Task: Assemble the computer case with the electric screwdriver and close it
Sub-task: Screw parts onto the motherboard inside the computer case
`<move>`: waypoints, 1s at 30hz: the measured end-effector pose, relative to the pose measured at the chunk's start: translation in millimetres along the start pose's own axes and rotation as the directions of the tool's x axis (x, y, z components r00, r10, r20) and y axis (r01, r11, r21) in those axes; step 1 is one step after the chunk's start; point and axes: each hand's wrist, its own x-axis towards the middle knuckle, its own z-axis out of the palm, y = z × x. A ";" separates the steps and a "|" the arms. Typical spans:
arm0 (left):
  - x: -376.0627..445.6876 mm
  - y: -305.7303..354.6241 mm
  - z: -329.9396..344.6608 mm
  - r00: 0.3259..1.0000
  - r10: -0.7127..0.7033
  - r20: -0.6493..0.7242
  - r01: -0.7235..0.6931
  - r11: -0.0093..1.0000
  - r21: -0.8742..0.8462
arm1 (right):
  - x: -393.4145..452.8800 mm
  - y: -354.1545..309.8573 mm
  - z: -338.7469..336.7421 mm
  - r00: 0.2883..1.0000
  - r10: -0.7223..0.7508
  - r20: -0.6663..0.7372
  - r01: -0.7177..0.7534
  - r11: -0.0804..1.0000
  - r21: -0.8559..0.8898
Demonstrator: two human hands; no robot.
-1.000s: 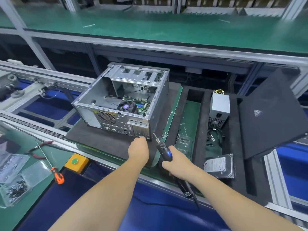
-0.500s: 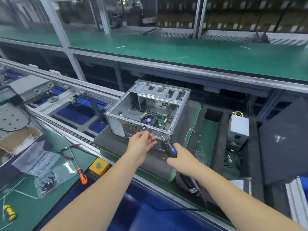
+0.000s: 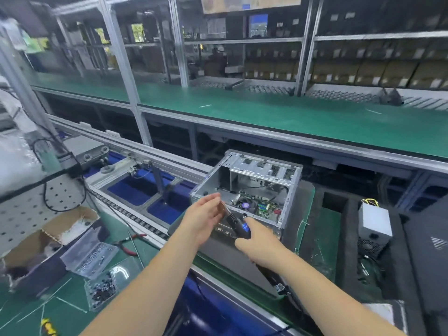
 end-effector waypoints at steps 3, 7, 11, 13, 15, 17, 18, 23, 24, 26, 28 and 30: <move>-3.6 7.9 -5.5 1.000 -0.016 0.015 0.016 1.000 -0.025 | -6.1 -12.6 11.9 1.000 0.009 -0.022 -0.008 0.999 0.042; -4.3 23.0 -11.0 0.999 -0.011 0.036 0.011 1.000 0.018 | -6.0 -28.3 15.7 0.999 0.006 -0.033 -0.004 0.998 0.060; -1.5 39.9 -11.1 1.000 0.003 0.026 -0.005 0.996 0.092 | -5.4 -42.4 13.9 0.999 0.012 -0.052 -0.010 0.999 0.048; -0.2 45.8 -10.4 1.000 0.020 0.016 -0.022 0.991 0.131 | -5.0 -47.4 13.3 0.998 0.016 -0.056 -0.014 0.999 0.029; -0.5 49.9 -9.8 0.999 0.033 0.012 -0.034 0.990 0.135 | -5.0 -51.4 13.8 0.997 0.015 -0.078 -0.016 1.000 -0.011; -1.9 52.9 -8.7 0.999 0.047 0.016 -0.048 0.991 0.126 | -5.1 -55.2 15.9 0.994 0.007 -0.108 -0.012 0.999 -0.045; -2.8 54.1 -7.7 0.998 0.055 0.015 -0.056 0.991 0.123 | -5.5 -56.8 17.0 0.993 0.002 -0.121 -0.010 0.998 -0.059; -6.3 56.3 -2.9 0.995 0.092 -0.029 -0.088 0.987 0.133 | -8.7 -64.0 23.3 0.987 -0.003 -0.160 -0.012 0.996 -0.089; -6.9 56.2 -1.8 0.995 0.095 -0.039 -0.089 0.988 0.127 | -9.4 -65.1 24.2 0.986 -0.002 -0.168 -0.014 0.996 -0.093; -7.6 55.2 -0.2 0.994 0.094 -0.057 -0.088 0.990 0.110 | -10.5 -67.1 25.6 0.984 -0.001 -0.178 -0.017 0.995 -0.097; -8.0 54.2 0.0 0.993 0.094 -0.070 -0.086 0.991 0.101 | -11.2 -68.2 27.0 0.983 0.002 -0.183 -0.020 0.995 -0.095; -8.4 53.1 -1.0 0.993 0.093 -0.073 -0.086 0.992 0.096 | -11.7 -68.2 28.2 0.982 0.003 -0.189 -0.023 0.994 -0.103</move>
